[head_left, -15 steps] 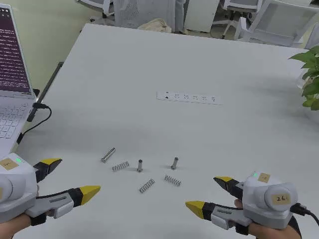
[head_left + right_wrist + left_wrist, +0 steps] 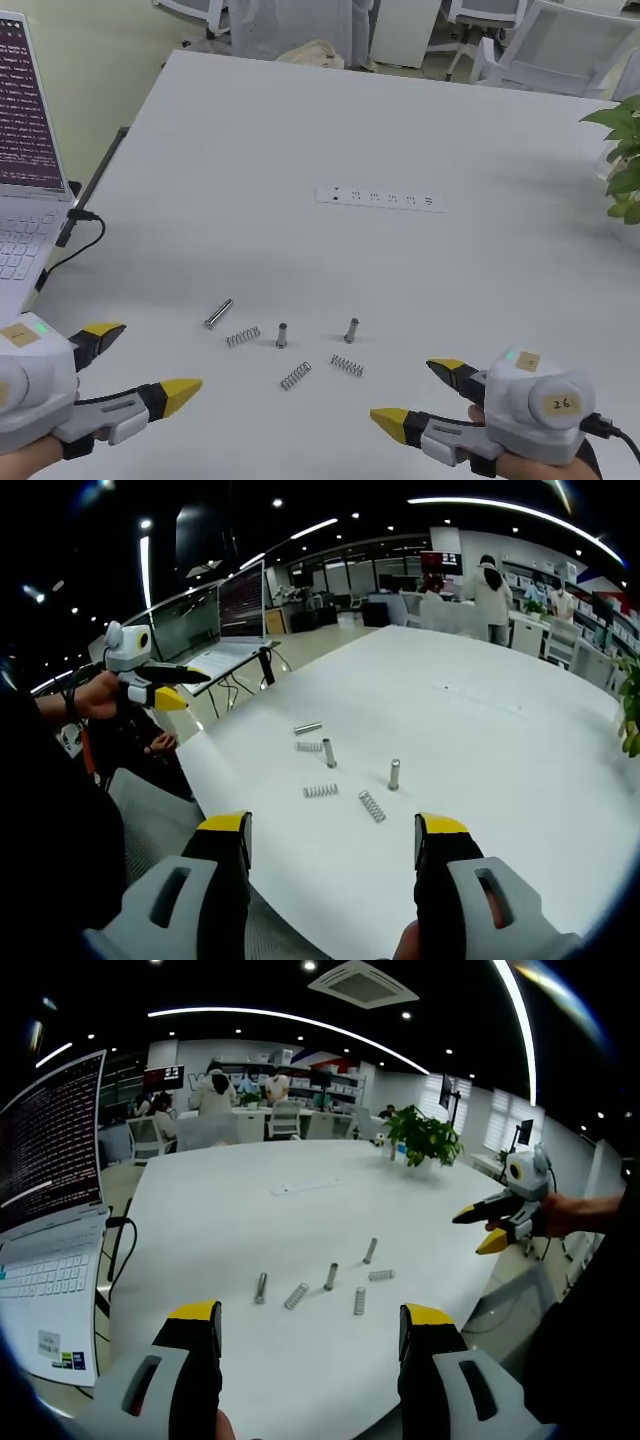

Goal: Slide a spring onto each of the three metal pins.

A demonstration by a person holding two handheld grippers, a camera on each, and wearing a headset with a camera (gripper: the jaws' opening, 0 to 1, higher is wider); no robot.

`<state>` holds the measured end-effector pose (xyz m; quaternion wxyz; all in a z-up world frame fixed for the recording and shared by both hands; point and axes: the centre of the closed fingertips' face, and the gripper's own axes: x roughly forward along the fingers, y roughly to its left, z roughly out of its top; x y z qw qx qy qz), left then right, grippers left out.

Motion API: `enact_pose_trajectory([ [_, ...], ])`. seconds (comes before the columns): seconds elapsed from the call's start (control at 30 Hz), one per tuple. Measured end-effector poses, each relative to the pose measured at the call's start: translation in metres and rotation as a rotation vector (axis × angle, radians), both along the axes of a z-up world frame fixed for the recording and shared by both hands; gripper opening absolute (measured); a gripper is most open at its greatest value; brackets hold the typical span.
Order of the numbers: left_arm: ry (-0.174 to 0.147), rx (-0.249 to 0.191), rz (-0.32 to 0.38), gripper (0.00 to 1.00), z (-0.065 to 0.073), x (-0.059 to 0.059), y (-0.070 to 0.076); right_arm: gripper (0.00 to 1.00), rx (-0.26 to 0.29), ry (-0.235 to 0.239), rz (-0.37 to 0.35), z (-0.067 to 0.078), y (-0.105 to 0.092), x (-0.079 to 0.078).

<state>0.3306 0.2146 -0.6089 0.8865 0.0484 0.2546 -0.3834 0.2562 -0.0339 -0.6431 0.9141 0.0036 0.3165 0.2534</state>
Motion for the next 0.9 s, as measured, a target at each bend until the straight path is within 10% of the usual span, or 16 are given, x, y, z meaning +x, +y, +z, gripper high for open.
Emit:
enact_pose_trajectory([
  [0.9,-0.017,0.002,-0.029,0.69,0.0036,0.0057,-0.0036,0.64,-0.039,-0.011,0.006,0.0060,-0.0046,-0.0008],
])
